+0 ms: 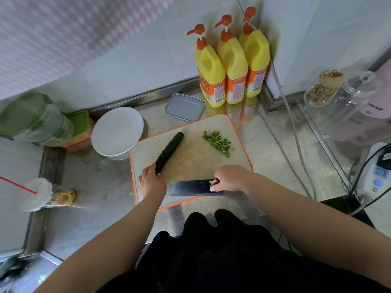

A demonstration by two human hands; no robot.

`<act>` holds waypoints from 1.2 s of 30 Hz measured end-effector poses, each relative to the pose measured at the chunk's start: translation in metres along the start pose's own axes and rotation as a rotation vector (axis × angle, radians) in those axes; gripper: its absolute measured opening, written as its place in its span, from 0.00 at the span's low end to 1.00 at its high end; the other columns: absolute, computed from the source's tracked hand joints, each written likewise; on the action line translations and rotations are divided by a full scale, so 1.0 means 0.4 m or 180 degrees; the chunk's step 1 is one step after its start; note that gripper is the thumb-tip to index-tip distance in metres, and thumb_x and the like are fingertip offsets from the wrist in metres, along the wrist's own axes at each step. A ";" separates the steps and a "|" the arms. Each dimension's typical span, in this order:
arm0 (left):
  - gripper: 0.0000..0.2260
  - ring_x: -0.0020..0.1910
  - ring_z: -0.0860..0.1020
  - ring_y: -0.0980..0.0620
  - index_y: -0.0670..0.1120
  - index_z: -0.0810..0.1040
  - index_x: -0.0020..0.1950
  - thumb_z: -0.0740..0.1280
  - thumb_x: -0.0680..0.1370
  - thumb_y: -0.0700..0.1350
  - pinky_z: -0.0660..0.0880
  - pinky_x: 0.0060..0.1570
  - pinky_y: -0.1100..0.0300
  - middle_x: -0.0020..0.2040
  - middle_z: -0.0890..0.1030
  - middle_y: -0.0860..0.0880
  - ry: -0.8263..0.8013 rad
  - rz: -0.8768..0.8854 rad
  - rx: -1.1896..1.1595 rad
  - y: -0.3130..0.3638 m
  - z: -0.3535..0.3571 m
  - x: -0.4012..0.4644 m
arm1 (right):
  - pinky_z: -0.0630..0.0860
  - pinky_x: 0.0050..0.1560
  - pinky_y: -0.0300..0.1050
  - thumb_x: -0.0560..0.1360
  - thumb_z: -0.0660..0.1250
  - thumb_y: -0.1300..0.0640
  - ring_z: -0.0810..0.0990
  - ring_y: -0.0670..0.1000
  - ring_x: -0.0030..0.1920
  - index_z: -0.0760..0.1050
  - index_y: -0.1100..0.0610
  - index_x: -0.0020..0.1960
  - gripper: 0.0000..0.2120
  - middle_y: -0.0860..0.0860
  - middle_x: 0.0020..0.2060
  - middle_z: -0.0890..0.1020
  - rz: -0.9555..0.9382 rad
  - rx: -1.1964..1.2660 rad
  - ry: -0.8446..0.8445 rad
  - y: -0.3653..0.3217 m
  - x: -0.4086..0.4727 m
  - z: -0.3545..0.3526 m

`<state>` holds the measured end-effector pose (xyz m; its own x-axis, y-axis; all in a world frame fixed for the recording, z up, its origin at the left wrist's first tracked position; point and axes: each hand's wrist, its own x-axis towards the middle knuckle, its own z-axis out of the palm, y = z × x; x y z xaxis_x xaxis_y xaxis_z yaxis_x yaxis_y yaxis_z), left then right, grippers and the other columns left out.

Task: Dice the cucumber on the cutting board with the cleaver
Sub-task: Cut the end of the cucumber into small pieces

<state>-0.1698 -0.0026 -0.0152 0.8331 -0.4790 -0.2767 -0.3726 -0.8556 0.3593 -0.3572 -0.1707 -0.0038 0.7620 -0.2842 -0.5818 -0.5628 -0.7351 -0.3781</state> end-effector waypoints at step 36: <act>0.23 0.77 0.37 0.45 0.64 0.45 0.77 0.45 0.82 0.61 0.34 0.72 0.45 0.79 0.39 0.54 -0.0456 0.3145 0.1898 0.329 0.034 -0.051 | 0.65 0.26 0.42 0.65 0.77 0.54 0.79 0.58 0.30 0.71 0.63 0.46 0.19 0.56 0.31 0.78 0.0602 0.0096 0.2879 0.037 -0.080 0.071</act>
<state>-0.2412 -0.1080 0.0255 0.0326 -0.9744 -0.2223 -0.9993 -0.0354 0.0088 -0.3992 -0.1549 -0.0112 0.6095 -0.7798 0.1432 -0.7018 -0.6147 -0.3601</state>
